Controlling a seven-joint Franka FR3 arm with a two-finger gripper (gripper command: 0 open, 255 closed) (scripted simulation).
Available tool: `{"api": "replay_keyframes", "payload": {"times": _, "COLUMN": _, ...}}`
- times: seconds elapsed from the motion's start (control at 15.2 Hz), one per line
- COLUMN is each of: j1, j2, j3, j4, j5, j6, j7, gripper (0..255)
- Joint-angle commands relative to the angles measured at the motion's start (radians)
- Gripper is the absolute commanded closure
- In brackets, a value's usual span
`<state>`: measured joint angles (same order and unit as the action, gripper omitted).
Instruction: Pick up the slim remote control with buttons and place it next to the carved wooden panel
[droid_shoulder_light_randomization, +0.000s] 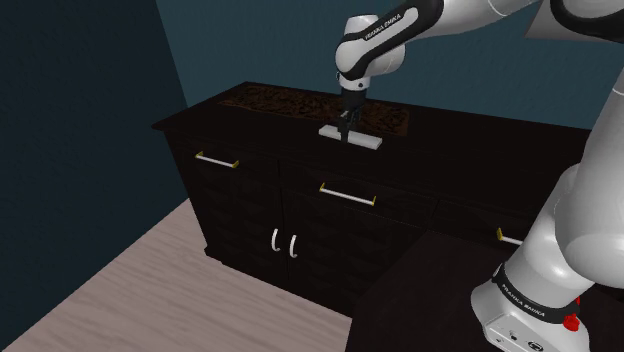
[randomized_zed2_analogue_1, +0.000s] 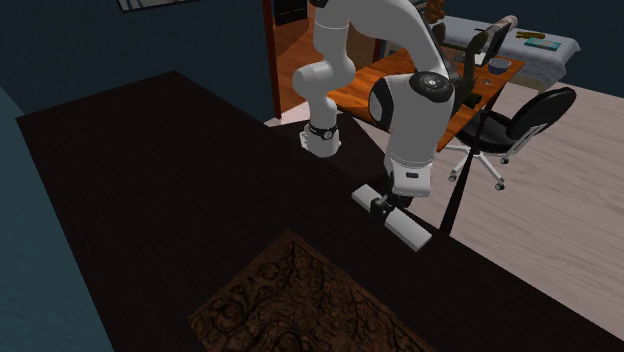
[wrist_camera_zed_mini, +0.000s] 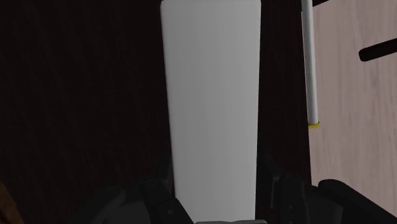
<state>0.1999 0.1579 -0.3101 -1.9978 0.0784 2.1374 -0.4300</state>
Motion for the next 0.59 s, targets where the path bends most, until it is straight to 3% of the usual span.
{"api": "replay_keyframes", "payload": {"times": 0.0, "j1": -0.001, "j2": 0.013, "j3": 0.001, "j4": -0.011, "j5": 0.006, "j6": 0.024, "j7": -0.004, "gripper": 255}}
{"api": "replay_keyframes", "payload": {"times": 0.53, "j1": -0.005, "j2": 0.06, "j3": 0.006, "j4": -0.047, "j5": 0.028, "j6": 0.104, "j7": -0.02, "gripper": 255}}
